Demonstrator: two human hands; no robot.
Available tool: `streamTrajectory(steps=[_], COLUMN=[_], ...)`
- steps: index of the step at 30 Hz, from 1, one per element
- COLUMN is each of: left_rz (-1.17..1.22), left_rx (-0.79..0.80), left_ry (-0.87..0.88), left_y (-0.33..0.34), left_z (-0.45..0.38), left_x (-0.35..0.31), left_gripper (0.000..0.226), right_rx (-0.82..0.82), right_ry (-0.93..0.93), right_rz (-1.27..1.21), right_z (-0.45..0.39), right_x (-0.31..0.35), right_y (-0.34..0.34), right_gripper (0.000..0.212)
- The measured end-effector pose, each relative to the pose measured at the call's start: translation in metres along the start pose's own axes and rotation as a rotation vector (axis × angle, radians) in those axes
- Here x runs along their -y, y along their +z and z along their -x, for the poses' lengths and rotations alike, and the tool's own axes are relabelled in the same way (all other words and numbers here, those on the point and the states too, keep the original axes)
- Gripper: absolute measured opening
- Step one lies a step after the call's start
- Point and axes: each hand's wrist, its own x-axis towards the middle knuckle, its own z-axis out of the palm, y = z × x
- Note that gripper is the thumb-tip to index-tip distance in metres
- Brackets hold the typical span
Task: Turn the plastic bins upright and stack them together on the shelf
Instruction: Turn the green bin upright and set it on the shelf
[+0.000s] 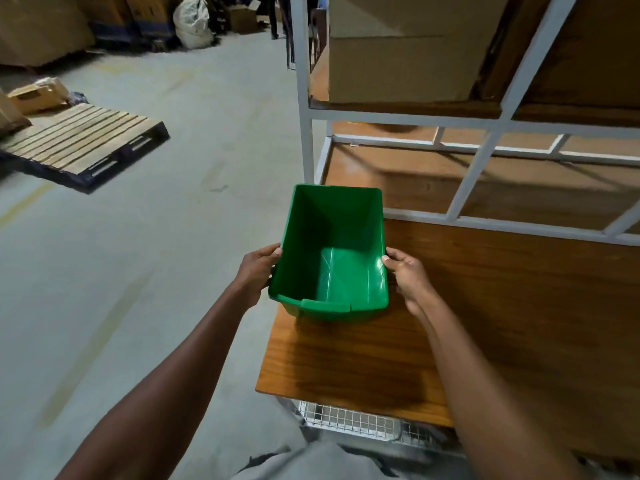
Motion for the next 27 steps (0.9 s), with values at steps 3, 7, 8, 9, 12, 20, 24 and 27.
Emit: streamTrajectory(steps=[3, 7, 8, 9, 12, 20, 24, 27], left_rz=[-0.014, -0.022, -0.023, -0.023, -0.019, 0.024, 0.024, 0.024], left_rx=[0.018, 0.029, 0.031, 0.03, 0.027, 0.009, -0.005, -0.02], left_ry=[-0.011, -0.021, -0.023, -0.024, -0.026, 0.005, 0.008, 0.013], left_y=[-0.009, -0.018, -0.02, -0.022, -0.024, -0.025, -0.026, -0.027], left_z=[-0.017, -0.029, -0.031, -0.033, -0.035, -0.039, -0.039, -0.039], left_x=[0.003, 0.007, 0.008, 0.009, 0.01, 0.017, 0.02, 0.021], left_gripper=[0.035, 0.035, 0.035, 0.036, 0.04, 0.042, 0.041, 0.041], right_rx=[-0.013, -0.031, -0.031, -0.037, -0.058, -0.084, -0.083, -0.072], right_ry=[0.002, 0.019, 0.024, 0.027, 0.03, 0.014, 0.005, 0.001], right_rz=[0.0, -0.001, 0.0, 0.001, 0.008, 0.015, 0.021, 0.027], right_z=[-0.006, -0.011, -0.011, -0.011, -0.006, -0.007, -0.007, -0.006], right_x=[-0.003, -0.008, -0.01, -0.011, -0.009, -0.013, -0.013, -0.012], right_y=[0.012, 0.024, 0.026, 0.028, 0.035, 0.037, 0.037, 0.038], right_gripper=[0.043, 0.043, 0.043, 0.043, 0.044, 0.044, 0.046, 0.047])
